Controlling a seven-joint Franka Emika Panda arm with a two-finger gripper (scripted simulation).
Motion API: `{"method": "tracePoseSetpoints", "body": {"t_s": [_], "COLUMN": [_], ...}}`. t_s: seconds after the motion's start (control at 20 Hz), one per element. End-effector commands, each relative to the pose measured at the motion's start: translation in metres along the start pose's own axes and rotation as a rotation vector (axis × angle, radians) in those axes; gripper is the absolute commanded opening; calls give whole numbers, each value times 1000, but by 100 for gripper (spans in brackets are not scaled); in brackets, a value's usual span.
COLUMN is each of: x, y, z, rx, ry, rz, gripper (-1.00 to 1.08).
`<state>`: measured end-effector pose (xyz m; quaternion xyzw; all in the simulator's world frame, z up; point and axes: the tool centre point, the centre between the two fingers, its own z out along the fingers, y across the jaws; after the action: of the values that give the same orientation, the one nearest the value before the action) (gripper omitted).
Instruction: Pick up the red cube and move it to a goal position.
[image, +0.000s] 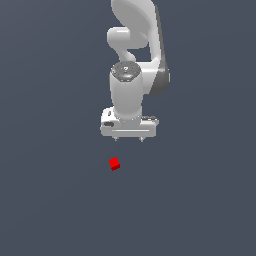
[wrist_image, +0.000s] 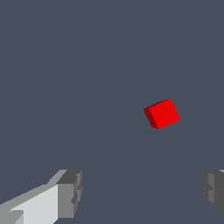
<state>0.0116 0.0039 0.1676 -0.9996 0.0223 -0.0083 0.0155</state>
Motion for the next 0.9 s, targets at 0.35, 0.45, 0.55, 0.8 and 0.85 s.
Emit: {"method": "tracePoseSetpoints", "body": {"t_s": [0.35, 0.45, 0.55, 0.8, 0.85], "x": [1, 3, 4, 9, 11], "y": [5, 8, 12, 25, 29], "z": [9, 15, 23, 49, 55], "rx": [-1, -2, -4, -8, -9], "ry": [-1, -2, -4, -8, -9], "rz": [-26, -44, -66, -141, -160], "gripper": [100, 100, 100, 100, 100]}}
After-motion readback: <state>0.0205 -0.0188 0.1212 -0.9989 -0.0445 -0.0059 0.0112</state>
